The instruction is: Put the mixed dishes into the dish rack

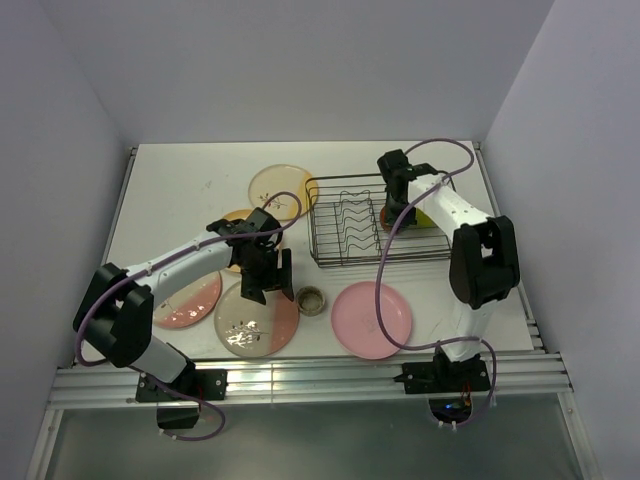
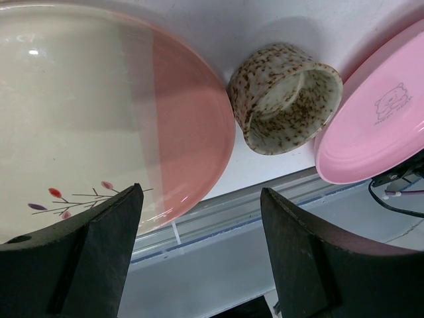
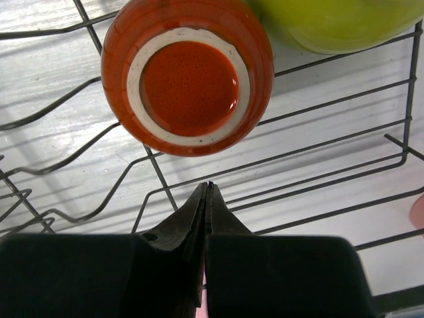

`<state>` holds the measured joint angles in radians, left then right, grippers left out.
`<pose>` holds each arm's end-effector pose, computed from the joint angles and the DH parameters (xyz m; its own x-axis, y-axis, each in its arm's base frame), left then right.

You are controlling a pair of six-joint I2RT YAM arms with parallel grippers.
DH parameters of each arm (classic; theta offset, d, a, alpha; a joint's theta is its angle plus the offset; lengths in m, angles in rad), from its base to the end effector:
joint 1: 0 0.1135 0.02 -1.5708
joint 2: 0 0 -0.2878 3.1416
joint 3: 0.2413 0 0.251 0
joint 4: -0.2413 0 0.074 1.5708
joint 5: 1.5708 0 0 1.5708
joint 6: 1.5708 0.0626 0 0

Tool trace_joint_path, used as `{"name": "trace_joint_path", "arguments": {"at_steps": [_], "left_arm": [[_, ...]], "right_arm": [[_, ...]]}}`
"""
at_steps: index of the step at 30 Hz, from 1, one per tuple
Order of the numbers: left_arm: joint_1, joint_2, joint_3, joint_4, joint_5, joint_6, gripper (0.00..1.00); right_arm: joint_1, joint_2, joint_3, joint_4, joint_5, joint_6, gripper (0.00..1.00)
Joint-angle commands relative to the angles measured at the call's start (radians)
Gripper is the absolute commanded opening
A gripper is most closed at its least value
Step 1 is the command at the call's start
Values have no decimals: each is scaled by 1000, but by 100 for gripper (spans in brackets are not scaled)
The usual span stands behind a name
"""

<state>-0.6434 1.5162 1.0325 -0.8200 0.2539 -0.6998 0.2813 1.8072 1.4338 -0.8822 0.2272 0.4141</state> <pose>0.2174 -0.1826 0.2108 -0.9985 -0.0305 -0.0459 -0.0122 0.9347 -0.3553 0.3671 0.0914 0.2319 -0.9180 0.1428 -0.3700 0.1813 0.9808 -0.0713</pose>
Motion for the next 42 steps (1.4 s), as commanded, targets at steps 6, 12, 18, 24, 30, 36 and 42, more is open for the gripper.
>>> {"name": "trace_joint_path", "arguments": {"at_steps": [6, 12, 18, 24, 30, 36, 42], "left_arm": [[-6, -36, 14, -11, -15, 3, 78], [-4, -63, 3, -27, -24, -3, 78], [-6, -56, -11, -7, -15, -7, 78], [-6, -1, 17, 13, -15, 3, 77], [-7, 87, 64, 44, -13, 6, 75], [-15, 145, 112, 65, -27, 0, 73], [-21, 202, 143, 85, -18, -3, 69]], "right_arm": [[-10, 95, 82, 28, -11, 22, 0], [-11, 198, 186, 19, 32, 14, 0], [-13, 236, 270, -21, 51, 15, 0], [21, 88, 165, 9, -2, 22, 0], [68, -112, 117, -35, -74, 61, 1], [88, -336, 54, -66, -94, 86, 61], [88, -457, 66, -141, -109, 109, 78]]}}
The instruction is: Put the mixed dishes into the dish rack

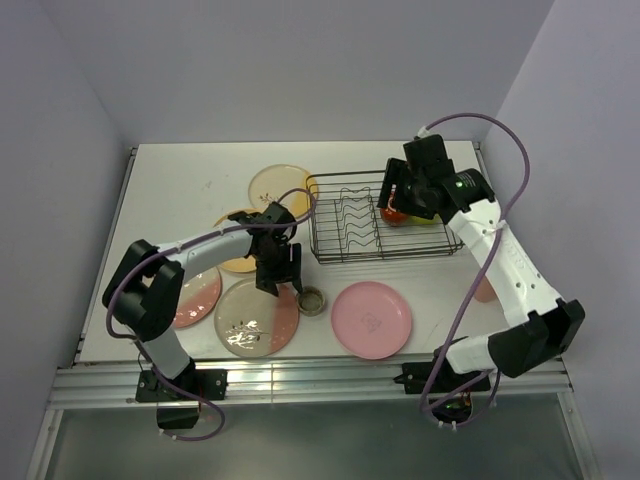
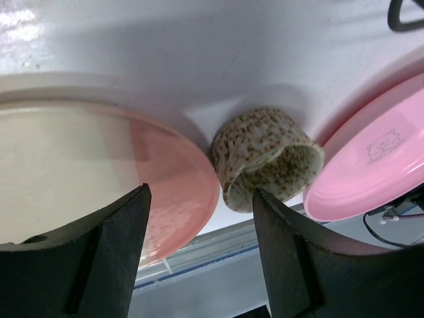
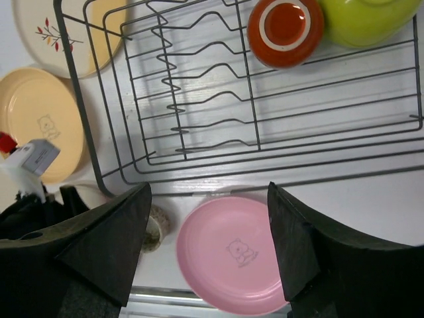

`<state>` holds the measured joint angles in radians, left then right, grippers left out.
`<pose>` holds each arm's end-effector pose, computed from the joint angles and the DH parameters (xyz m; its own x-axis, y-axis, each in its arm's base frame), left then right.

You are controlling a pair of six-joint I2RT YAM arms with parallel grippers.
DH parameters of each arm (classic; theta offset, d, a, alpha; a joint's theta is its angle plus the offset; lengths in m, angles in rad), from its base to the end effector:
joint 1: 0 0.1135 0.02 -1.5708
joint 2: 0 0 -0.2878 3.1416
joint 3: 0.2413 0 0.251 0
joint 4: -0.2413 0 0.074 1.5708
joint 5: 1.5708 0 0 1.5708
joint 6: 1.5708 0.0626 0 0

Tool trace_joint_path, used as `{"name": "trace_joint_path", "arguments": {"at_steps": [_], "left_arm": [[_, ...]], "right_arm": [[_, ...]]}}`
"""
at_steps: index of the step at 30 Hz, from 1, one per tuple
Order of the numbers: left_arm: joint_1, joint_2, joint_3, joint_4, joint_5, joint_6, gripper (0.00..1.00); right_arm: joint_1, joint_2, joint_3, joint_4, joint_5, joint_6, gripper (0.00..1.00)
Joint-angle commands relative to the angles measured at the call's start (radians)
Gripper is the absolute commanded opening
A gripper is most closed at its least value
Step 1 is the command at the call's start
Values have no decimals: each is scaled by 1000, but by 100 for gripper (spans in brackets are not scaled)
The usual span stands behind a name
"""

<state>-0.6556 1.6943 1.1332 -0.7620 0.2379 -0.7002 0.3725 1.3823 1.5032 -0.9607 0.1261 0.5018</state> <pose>0.2500 -0.2109 0.1895 -0.9990 -0.0217 -0.0403 -0.0071 0.9430 -0.3327 0.2745 0.0988 0.3838 -0.7440 0.2216 -0.6303 0.0856 0.9672 0.2390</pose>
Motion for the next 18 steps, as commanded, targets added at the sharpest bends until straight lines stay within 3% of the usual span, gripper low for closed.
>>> {"name": "trace_joint_path", "arguments": {"at_steps": [1, 11, 18], "left_arm": [[-10, 30, 45, 29, -5, -2, 68], [-81, 113, 95, -10, -90, -4, 50], [-108, 113, 100, -36, -121, -15, 27]], "right_arm": [[-1, -46, -6, -70, -2, 24, 78], [-3, -196, -46, -79, 52, 0, 78], [-3, -204, -49, -84, 44, 0, 77]]}}
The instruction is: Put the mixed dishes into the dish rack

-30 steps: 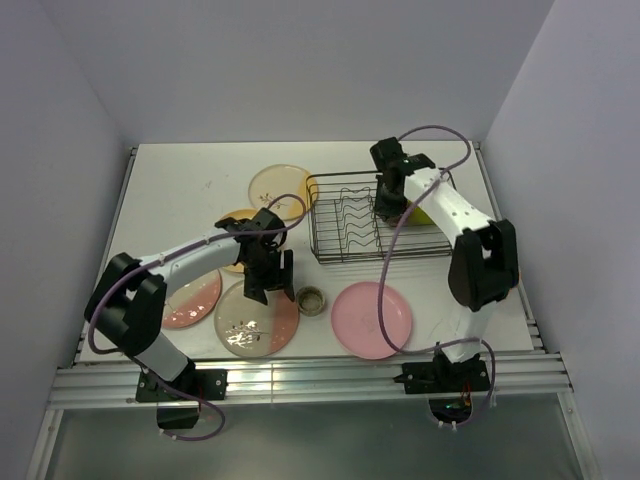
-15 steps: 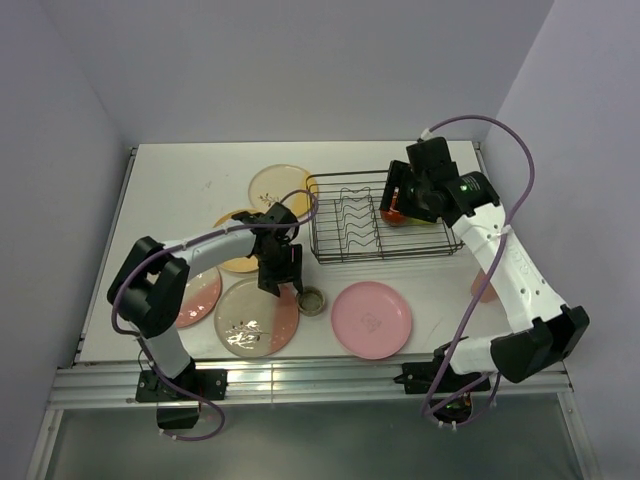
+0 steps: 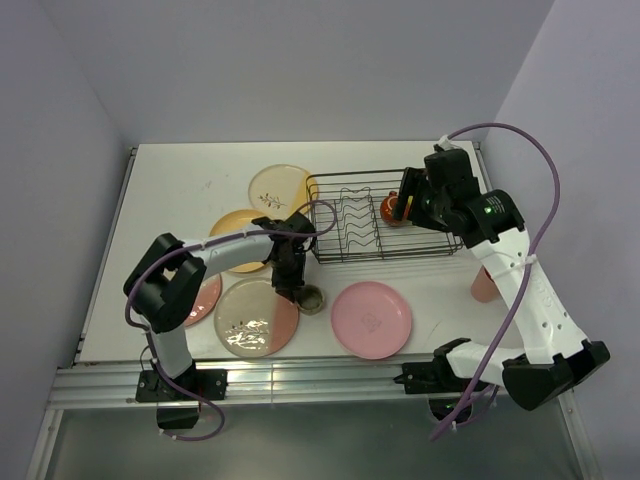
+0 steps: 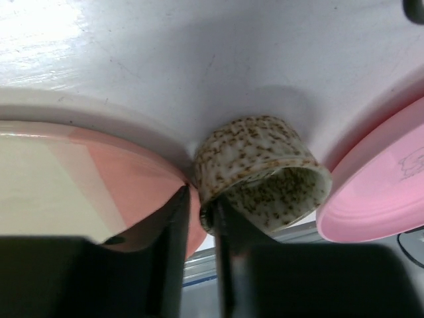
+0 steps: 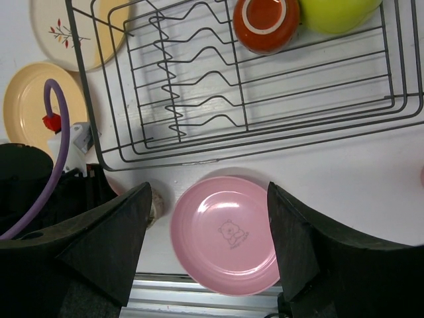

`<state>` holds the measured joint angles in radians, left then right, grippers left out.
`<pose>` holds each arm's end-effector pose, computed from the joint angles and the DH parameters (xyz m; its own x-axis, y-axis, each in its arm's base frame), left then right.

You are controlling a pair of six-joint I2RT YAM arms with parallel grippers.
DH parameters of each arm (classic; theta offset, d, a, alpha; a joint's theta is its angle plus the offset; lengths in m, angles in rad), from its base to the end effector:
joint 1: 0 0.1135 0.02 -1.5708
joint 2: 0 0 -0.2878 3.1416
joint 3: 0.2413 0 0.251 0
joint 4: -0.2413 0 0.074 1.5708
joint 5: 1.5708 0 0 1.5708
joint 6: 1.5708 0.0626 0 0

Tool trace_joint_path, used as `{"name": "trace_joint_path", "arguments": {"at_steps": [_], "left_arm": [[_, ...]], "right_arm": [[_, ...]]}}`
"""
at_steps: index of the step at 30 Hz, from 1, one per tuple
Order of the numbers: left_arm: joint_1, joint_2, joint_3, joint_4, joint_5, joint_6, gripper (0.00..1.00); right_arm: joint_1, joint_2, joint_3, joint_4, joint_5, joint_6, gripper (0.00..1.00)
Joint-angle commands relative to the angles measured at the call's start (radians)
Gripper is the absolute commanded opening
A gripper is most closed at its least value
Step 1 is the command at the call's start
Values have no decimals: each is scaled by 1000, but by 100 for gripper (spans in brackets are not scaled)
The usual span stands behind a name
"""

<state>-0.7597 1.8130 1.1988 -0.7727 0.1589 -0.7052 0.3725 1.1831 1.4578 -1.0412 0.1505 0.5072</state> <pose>0.2452 -0.2466 0.1679 -0.9972 0.0645 -0.0384 0.0718 0.9689 -0.2370 0.2152 0.0740 0.4095 -0.6906 0.2458 -0.6802 0.0872 0.9619 0.2590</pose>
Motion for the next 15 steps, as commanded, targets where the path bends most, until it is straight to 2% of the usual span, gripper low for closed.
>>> {"name": "trace_joint_path", "arguments": {"at_steps": [1, 3, 4, 5, 9, 12, 15], "left_arm": [[-4, -14, 35, -33, -47, -11, 23], [-6, -35, 36, -43, -62, -11, 16], [-6, -41, 41, -57, -65, -8, 5], [-4, -55, 44, -66, -68, -8, 0], [-4, -116, 79, -112, -67, 3, 0], [-4, -181, 140, -151, -39, 22, 0], [-3, -259, 192, -126, 53, 35, 0]], "right_arm": [[-4, -7, -2, -3, 15, -6, 77], [-3, -7, -7, 0, -2, 1, 77], [-3, -7, -8, 0, -8, 4, 77], [-4, -7, -13, 0, -20, 7, 77], [-4, 7, -60, 27, -136, 11, 80], [-6, 19, -108, 75, -308, 31, 88], [-4, -3, -230, 205, -532, 68, 90]]}}
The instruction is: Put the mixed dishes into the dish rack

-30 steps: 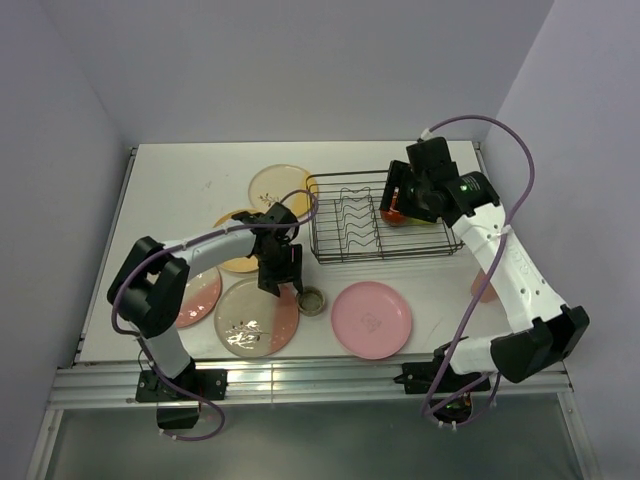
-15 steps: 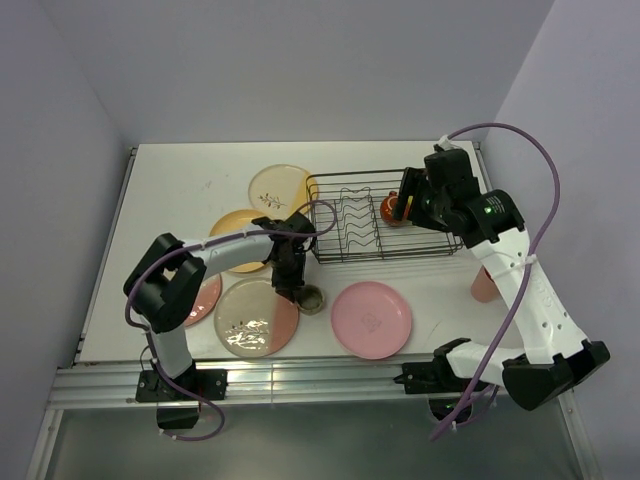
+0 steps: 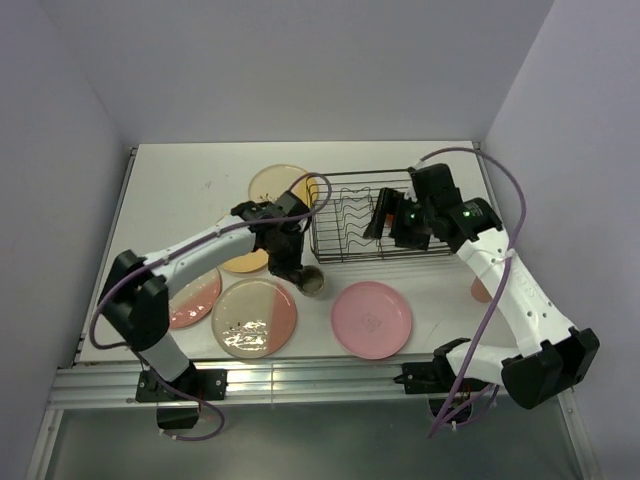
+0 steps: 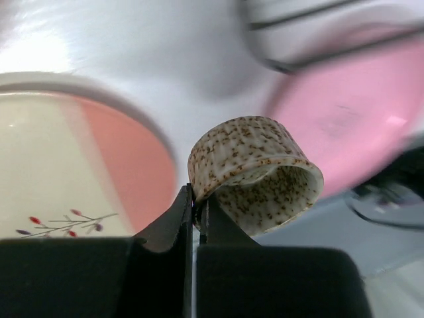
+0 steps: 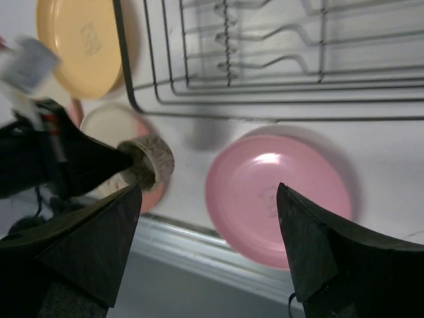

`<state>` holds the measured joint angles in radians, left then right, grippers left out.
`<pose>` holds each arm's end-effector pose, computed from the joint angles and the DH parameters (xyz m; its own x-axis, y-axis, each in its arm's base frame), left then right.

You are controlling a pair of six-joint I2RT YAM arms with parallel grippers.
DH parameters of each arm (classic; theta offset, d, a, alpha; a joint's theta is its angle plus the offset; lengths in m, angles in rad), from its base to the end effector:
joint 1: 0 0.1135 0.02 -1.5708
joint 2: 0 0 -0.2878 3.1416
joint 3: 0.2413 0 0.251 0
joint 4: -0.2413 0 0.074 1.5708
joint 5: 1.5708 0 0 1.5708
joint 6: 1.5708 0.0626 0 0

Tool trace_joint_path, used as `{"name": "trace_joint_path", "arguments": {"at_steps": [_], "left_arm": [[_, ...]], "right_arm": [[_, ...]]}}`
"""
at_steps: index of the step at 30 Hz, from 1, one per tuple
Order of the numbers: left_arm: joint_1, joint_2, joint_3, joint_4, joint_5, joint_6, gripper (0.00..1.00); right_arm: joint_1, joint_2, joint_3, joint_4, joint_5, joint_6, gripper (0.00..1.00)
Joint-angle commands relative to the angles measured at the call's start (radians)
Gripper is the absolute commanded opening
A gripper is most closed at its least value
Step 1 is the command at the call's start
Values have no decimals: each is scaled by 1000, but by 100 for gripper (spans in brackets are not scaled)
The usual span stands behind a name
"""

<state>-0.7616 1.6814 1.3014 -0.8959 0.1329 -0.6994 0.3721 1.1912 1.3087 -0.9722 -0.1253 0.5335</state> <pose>0.2403 -0.2406 0.2347 -0.9882 0.0606 -0.1408 0.0990 0.9537 -0.2841 0.2186 0.0937 0.3663 -0.8274 0.2187 -0.5173 -0.0190 0.9096 0.4150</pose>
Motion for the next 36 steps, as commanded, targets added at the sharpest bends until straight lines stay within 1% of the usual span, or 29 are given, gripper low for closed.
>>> {"name": "trace_joint_path", "arguments": {"at_steps": [1, 2, 3, 5, 6, 7, 8, 9, 10, 11, 12, 13, 14, 15, 16, 17, 18, 20, 22, 25, 26, 27, 28, 30, 31, 35, 36], "left_arm": [[4, -149, 98, 18, 114, 31, 0], [8, -198, 104, 44, 193, 22, 0], [13, -218, 102, 110, 233, 14, 0], [39, -285, 87, 181, 336, -2, 0], [53, -302, 84, 207, 368, -5, 0], [91, -317, 78, 260, 410, -9, 0], [114, -346, 53, 297, 459, -31, 0], [139, -360, 33, 340, 562, -49, 0], [184, -376, -17, 445, 617, -104, 0], [208, -403, -43, 504, 667, -138, 0], [225, -414, -72, 569, 745, -173, 0], [248, -425, -112, 625, 775, -236, 0], [251, -428, -120, 691, 792, -256, 0], [251, -425, -123, 704, 809, -264, 0], [249, -419, -126, 710, 817, -278, 0], [251, -417, -134, 757, 827, -293, 0], [249, -416, -142, 787, 838, -310, 0], [249, -408, -159, 843, 867, -365, 0], [251, -401, -172, 935, 893, -423, 0], [251, -391, -197, 1067, 915, -518, 0], [251, -390, -205, 1098, 925, -541, 0], [251, -388, -214, 1173, 932, -567, 0], [251, -385, -237, 1216, 935, -628, 0], [251, -382, -258, 1302, 947, -690, 0], [251, -378, -277, 1372, 950, -740, 0], [251, -362, -310, 1526, 952, -845, 0], [251, -358, -315, 1554, 950, -864, 0]], "right_arm": [[-4, -19, -104, 174, -317, 54, 90], [-4, -30, -129, 258, -441, 72, 91], [-4, -34, -173, 303, -497, 113, 91], [-4, -41, -207, 387, -594, 164, 91], [-4, -45, -232, 461, -653, 213, 91], [-4, -51, -241, 492, -671, 235, 91], [-4, -67, -249, 563, -688, 259, 91], [-4, -73, -264, 604, -704, 307, 91], [-4, -79, -269, 636, -732, 331, 91], [-4, -91, -276, 721, -746, 361, 91], [-4, -99, -299, 775, -758, 432, 90], [-4, -105, -311, 826, -778, 469, 90], [-4, -120, -328, 943, -784, 511, 91], [-4, -127, -354, 995, -789, 589, 90], [-4, -131, -365, 1047, -795, 620, 90], [-4, -140, -374, 1135, -798, 652, 90], [-2, -142, -391, 1173, -800, 702, 90], [-2, -150, -404, 1234, -800, 743, 90], [-2, -160, -414, 1297, -795, 781, 90], [-2, -165, -437, 1418, -789, 856, 91], [-2, -166, -456, 1498, -780, 908, 91], [-5, -171, -463, 1536, -771, 930, 91], [-6, -180, -465, 1559, -763, 944, 91], [-7, -183, -447, 1567, -758, 947, 91], [-7, -179, -442, 1575, -760, 953, 91], [-6, -177, -459, 1734, -744, 1063, 91], [-2, -174, -456, 1750, -746, 1071, 91]]}}
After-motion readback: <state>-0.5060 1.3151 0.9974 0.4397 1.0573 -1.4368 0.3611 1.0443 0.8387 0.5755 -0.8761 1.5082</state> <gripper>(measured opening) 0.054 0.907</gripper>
